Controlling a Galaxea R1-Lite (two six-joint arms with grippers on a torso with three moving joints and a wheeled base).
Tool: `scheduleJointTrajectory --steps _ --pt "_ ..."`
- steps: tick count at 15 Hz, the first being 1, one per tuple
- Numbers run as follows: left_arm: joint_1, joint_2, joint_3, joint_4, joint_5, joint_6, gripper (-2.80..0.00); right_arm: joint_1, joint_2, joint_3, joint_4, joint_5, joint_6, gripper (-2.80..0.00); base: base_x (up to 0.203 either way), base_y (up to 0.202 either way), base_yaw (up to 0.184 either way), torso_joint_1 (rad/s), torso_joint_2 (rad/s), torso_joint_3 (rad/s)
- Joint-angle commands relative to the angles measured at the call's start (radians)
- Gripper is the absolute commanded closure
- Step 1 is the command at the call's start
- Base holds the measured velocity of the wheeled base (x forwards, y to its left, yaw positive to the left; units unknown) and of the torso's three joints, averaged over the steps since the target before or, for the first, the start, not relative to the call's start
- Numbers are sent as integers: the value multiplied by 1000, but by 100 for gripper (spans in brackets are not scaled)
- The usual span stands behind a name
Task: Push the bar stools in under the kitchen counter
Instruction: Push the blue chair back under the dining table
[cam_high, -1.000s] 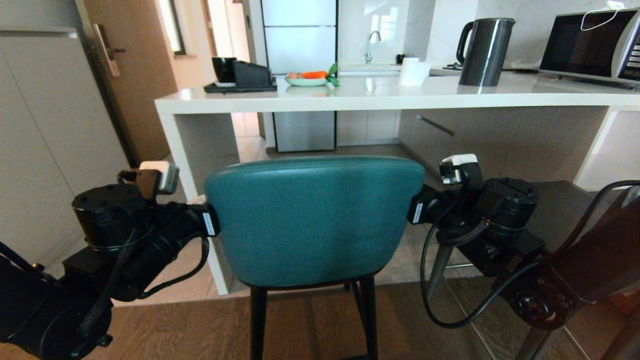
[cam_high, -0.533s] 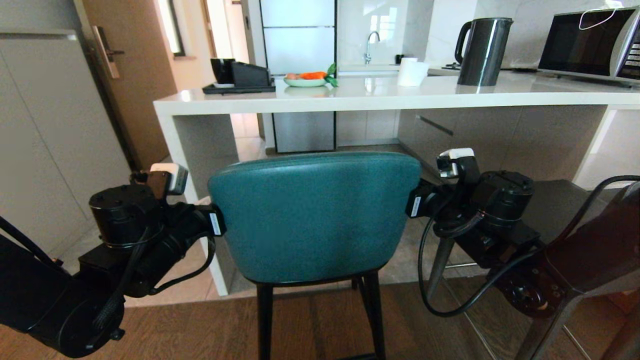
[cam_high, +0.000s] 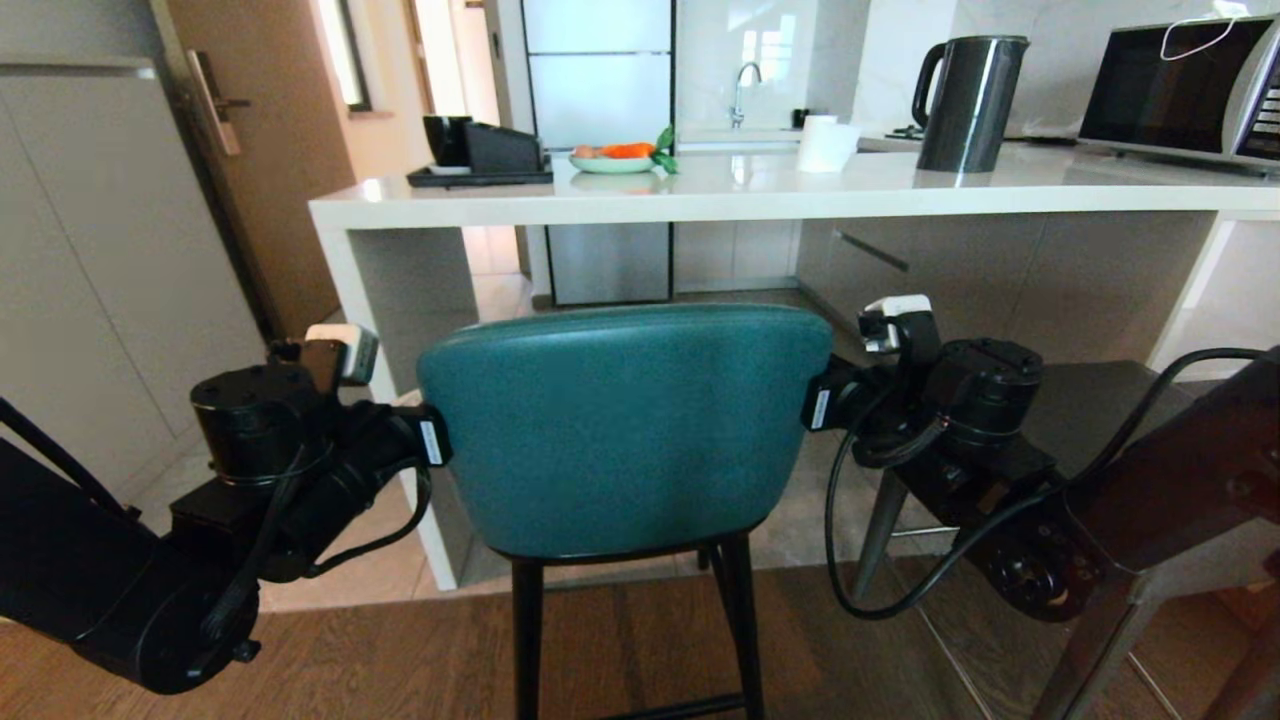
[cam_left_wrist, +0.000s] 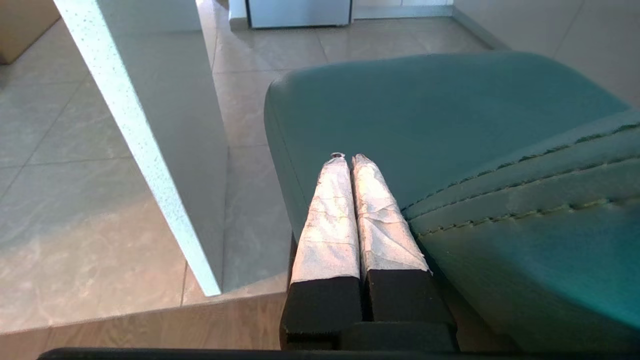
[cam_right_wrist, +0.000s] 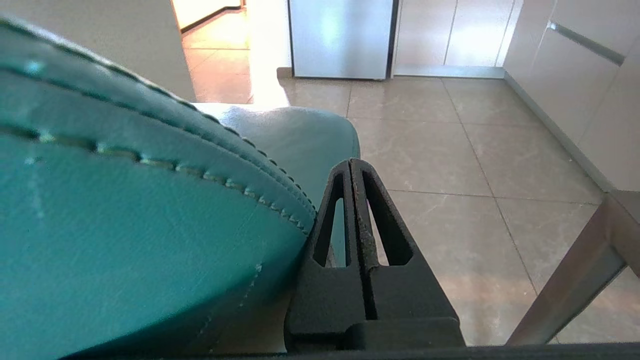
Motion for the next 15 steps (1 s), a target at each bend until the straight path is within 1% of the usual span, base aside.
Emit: scheduleJointTrajectory --steps 1,4,7,8,9,13,15 --pt "22 17 -9 -5 4 1 0 6 10 -8 -1 1 -7 0 0 0 0 0 0 0" --pt "27 37 -33 -5 -5 -1 0 6 10 -3 -1 -3 -5 0 0 0 0 0 0 0" --pt "29 67 -114 0 -4 3 0 6 10 1 -2 -4 -5 0 0 0 0 0 0 0" --pt "25 79 -141 9 -4 22 0 6 10 4 -4 -4 -5 0 0 0 0 0 0 0" --pt "21 92 -144 12 -3 43 0 6 11 4 -4 -4 -5 0 0 0 0 0 0 0" --pt "36 79 -91 -4 -4 41 0 4 17 3 -5 -4 -4 0 0 0 0 0 0 0" --pt "37 74 -37 -53 -5 41 0 1 17 4 -7 -4 -2 0 0 0 0 0 0 0"
